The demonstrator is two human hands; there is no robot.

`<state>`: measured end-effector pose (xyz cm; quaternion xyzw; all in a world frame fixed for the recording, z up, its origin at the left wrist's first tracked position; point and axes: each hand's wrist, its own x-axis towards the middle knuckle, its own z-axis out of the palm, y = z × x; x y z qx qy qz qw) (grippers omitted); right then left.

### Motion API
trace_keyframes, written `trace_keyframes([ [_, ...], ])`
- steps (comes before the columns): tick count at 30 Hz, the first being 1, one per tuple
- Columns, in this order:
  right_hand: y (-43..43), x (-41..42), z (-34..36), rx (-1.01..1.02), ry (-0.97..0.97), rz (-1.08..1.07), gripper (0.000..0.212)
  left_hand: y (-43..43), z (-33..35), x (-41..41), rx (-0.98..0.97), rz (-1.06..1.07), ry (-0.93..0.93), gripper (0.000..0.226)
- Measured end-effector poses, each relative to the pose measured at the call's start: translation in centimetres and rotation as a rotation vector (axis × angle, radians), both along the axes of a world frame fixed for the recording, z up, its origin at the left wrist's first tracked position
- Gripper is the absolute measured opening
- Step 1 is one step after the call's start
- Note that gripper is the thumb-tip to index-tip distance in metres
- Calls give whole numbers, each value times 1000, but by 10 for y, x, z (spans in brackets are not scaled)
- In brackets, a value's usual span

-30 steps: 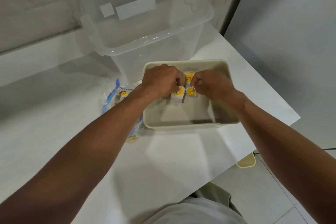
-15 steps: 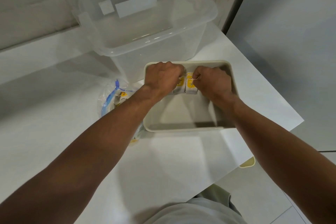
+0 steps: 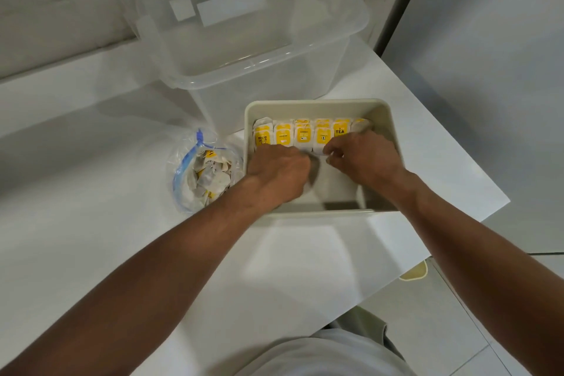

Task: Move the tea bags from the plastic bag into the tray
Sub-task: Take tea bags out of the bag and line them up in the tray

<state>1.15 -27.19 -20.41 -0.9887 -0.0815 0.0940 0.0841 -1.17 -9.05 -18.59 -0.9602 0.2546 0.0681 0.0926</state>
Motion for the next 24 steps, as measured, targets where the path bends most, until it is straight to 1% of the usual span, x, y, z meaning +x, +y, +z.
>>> trace_keyframes([
  [2,3,-5,-2,-48,26,27,30,0,-6,-2,47,8,0,18],
  [5,7,-6,-3,-66,38,23,33,-2,-9,-2,71,27,7,21],
  [9,8,-3,-4,-46,35,1,31,-4,-9,-2,41,59,-10,31],
  [12,9,-2,-1,-38,19,3,30,-5,-2,-4,58,48,-84,35],
  [15,10,-2,2,-60,30,11,30,-4,-11,-1,25,66,25,35],
  [16,10,-2,2,-61,35,12,30,-3,-12,-1,14,62,12,38],
  [18,9,-3,3,-26,22,-6,30,-3,-3,-4,-37,91,-42,51],
  [19,9,-4,4,5,-1,-16,29,-4,1,-5,-72,109,-35,54],
  [22,8,-7,5,96,-75,-13,28,1,11,-4,-174,119,60,49],
  [24,6,-9,6,215,-24,-20,25,7,21,0,-310,121,123,52],
])
